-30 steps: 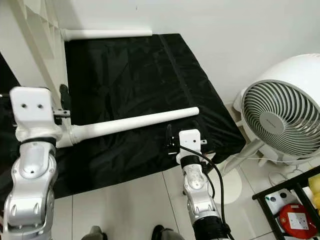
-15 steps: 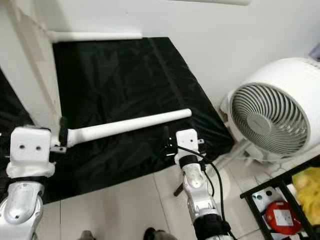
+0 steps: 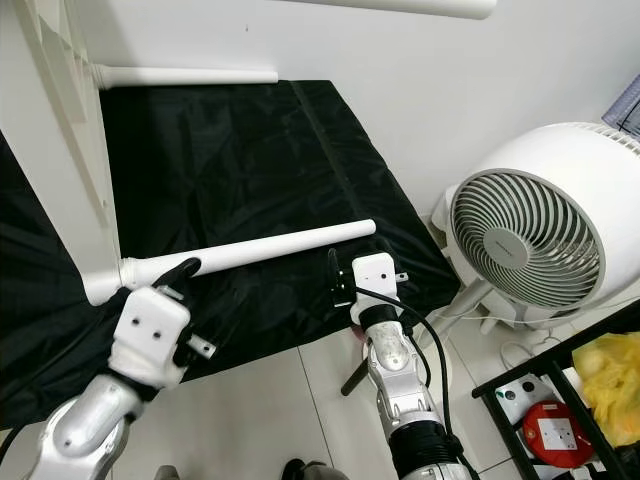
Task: Building children table
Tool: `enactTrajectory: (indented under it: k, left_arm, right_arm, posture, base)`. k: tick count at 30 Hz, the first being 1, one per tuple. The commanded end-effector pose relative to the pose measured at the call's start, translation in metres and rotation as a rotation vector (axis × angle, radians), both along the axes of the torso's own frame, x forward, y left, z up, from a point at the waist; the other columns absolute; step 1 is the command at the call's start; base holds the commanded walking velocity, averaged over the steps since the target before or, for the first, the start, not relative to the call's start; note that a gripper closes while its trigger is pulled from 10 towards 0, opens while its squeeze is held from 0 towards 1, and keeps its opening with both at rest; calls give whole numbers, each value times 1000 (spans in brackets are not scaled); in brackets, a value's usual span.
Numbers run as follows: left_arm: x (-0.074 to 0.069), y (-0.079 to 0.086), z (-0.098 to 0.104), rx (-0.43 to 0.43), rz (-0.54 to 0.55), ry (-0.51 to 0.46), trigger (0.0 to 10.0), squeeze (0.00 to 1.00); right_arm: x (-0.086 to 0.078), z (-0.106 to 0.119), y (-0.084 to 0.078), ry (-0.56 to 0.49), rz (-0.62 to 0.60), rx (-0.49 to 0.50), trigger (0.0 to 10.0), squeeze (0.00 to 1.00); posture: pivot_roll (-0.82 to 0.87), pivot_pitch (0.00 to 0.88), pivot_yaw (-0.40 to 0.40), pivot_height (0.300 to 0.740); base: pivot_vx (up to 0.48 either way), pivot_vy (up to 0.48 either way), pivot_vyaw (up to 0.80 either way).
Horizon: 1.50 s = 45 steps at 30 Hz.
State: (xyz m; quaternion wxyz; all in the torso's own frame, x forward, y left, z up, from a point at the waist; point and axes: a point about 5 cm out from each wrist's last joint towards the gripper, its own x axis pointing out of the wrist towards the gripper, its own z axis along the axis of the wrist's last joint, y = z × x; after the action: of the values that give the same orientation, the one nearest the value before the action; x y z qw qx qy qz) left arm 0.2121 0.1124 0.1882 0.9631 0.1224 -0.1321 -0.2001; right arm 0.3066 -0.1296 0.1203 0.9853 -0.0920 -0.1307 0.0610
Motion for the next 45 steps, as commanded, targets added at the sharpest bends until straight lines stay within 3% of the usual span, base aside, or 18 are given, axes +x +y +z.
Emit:
enactTrajectory:
  k: [1, 2, 5, 7, 8, 11, 14, 18, 21, 27, 31, 42, 45]
  left_arm:
    - [19, 3, -4, -55, 193, 5, 10000, 0]
    - [29, 3, -5, -82, 262, 8, 10000, 0]
    - [36, 4, -7, -82, 319, 9, 10000, 0]
    - [47, 8, -10, -83, 420, 24, 10000, 0]
    - [70, 16, -9, -118, 704, 71, 10000, 0]
    - [70, 16, -9, -118, 704, 71, 10000, 0]
    - [74, 24, -8, -99, 797, 70, 10000, 0]
    - [75, 27, -8, -94, 820, 68, 10000, 0]
    - [73, 47, -5, -80, 916, 53, 10000, 0]
    - [72, 59, -2, -64, 957, 39, 10000, 0]
    - [63, 89, 7, 7, 1054, -9, 10000, 0]
    - [57, 102, 10, 39, 1113, -31, 10000, 0]
    - [59, 88, 9, 6, 1051, -24, 10000, 0]
  right_arm:
    - [-3, -1, 1, -5, -1, 17, 10000, 0]
    - [-4, 1, 2, -14, 5, 29, 10000, 0]
    - [-6, 3, 4, -23, 12, 42, 10000, 0]
    - [-7, 5, 7, -32, 24, 55, 10000, 0]
    - [-8, 6, 10, -39, 18, 70, 10000, 0]
    - [-8, 6, 10, -39, 18, 70, 10000, 0]
    - [-9, 7, 11, -39, 21, 75, 10000, 0]
    - [-9, 7, 12, -40, 23, 76, 10000, 0]
    - [-9, 8, 12, -40, 31, 80, 10000, 0]
    - [-9, 8, 12, -38, 34, 75, 10000, 0]
    - [-9, 6, 12, -31, 46, 68, 10000, 0]
    - [-8, 5, 13, -27, 61, 61, 10000, 0]
    - [-7, 6, 13, -28, 62, 59, 10000, 0]
  posture:
    - [73, 95, -121, 740]
    - [65, 90, -117, 740]
    - [58, 85, -112, 740]
    - [51, 81, -105, 740]
    - [44, 75, -91, 740]
    - [44, 75, -91, 740]
    - [49, 70, -91, 740]
    - [49, 70, -91, 740]
    - [57, 61, -96, 740]
    - [62, 58, -98, 740]
    - [77, 46, -109, 740]
    - [84, 44, -124, 740]
    - [77, 50, -124, 740]
  base:
    - [0, 0, 0]
    - [0, 0, 0]
    - [0, 0, 0]
    - [0, 0, 0]
    - [0, 0, 0]
    - [0, 0, 0]
    - [0, 0, 0]
    - [0, 0, 0]
    - [0, 0, 0]
    - [0, 0, 0]
    - [0, 0, 0]
    - [0, 0, 0]
    - [0, 0, 0]
